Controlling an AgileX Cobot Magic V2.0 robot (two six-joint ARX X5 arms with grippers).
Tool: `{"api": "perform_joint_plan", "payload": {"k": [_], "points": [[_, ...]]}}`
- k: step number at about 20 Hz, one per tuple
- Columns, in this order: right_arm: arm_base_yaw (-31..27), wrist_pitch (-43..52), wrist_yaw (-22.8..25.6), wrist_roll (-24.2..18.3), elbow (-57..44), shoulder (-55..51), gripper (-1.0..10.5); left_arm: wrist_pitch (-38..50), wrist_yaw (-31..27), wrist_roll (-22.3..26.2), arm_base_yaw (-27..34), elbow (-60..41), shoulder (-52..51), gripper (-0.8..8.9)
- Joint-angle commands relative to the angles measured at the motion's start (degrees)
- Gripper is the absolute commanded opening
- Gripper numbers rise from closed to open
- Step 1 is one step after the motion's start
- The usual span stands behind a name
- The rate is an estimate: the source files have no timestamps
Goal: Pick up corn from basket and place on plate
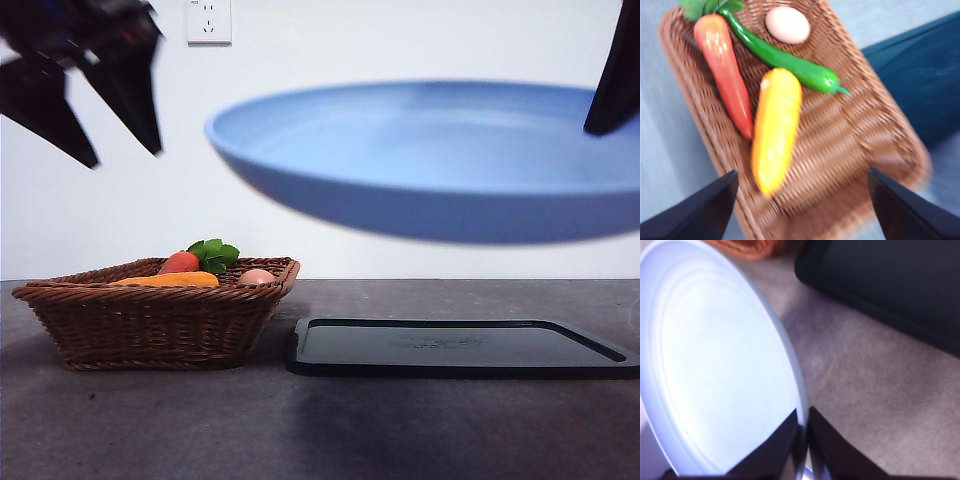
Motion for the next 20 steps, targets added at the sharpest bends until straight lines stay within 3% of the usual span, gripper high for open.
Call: {"api": "perform_joint_plan", "payload": {"k": [1,9,20], "points": [[0.26,0.07,-0.33,2.43,1.11,-1.86,0.0,0.2,-2.4,3.69,-1.03,4.79,7.28,4.17],[0.26,-0.92,-0.17,4.26,1.11,-6.32,0.0,4.63,-6.62,8.55,-2.51,10.8,25.92,4.17],[0.26,-0.55,-0.11,4.26,1.11,-6.23,0.0,7.76,-8.0,9.33,-3.26,10.8,28.76,4.16]]}}
